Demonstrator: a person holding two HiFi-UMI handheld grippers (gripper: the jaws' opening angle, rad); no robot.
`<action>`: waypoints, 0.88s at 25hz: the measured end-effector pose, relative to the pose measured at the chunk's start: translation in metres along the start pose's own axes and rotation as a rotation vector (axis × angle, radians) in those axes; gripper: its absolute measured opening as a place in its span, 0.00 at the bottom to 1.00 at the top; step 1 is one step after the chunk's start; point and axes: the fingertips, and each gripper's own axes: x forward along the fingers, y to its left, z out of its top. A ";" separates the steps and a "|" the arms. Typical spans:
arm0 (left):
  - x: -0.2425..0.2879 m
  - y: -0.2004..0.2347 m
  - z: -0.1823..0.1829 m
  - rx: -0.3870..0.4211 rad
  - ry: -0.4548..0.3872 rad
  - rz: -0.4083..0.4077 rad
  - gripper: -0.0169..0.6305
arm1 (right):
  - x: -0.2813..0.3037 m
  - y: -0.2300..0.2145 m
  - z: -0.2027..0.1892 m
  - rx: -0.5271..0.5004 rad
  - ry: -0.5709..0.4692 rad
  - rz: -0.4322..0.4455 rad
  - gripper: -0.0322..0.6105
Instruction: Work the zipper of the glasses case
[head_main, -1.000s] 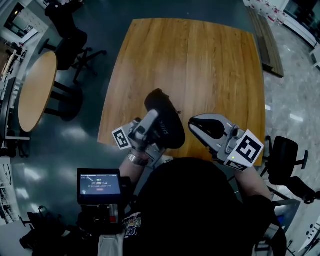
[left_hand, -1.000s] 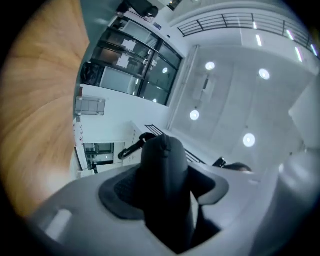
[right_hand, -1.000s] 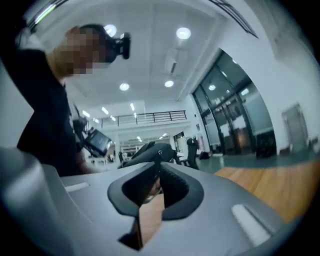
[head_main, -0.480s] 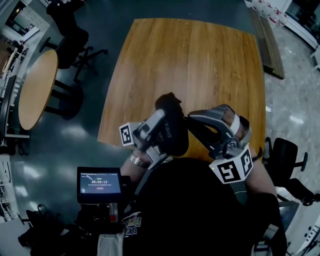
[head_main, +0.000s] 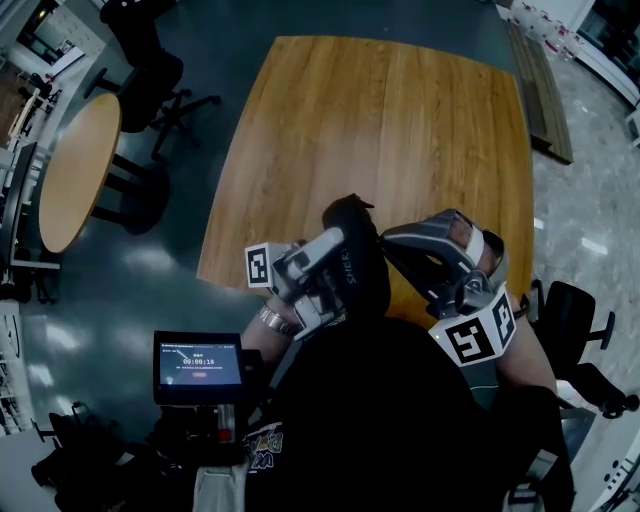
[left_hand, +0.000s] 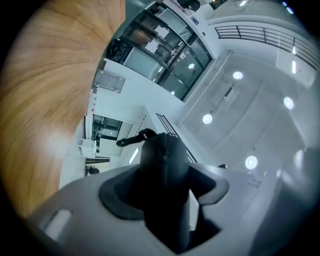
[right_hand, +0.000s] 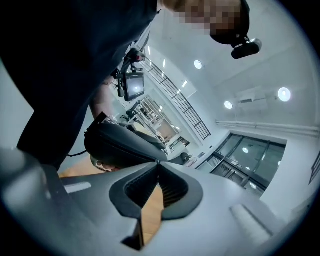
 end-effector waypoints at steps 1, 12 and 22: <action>0.000 0.001 -0.001 -0.011 0.007 0.003 0.43 | -0.001 0.001 0.000 0.006 -0.005 0.012 0.05; 0.004 0.001 -0.047 0.152 0.249 0.017 0.53 | -0.004 0.000 -0.003 0.272 -0.047 0.070 0.06; 0.013 0.002 -0.054 0.273 0.309 0.070 0.45 | -0.002 0.003 -0.005 0.269 -0.065 0.104 0.06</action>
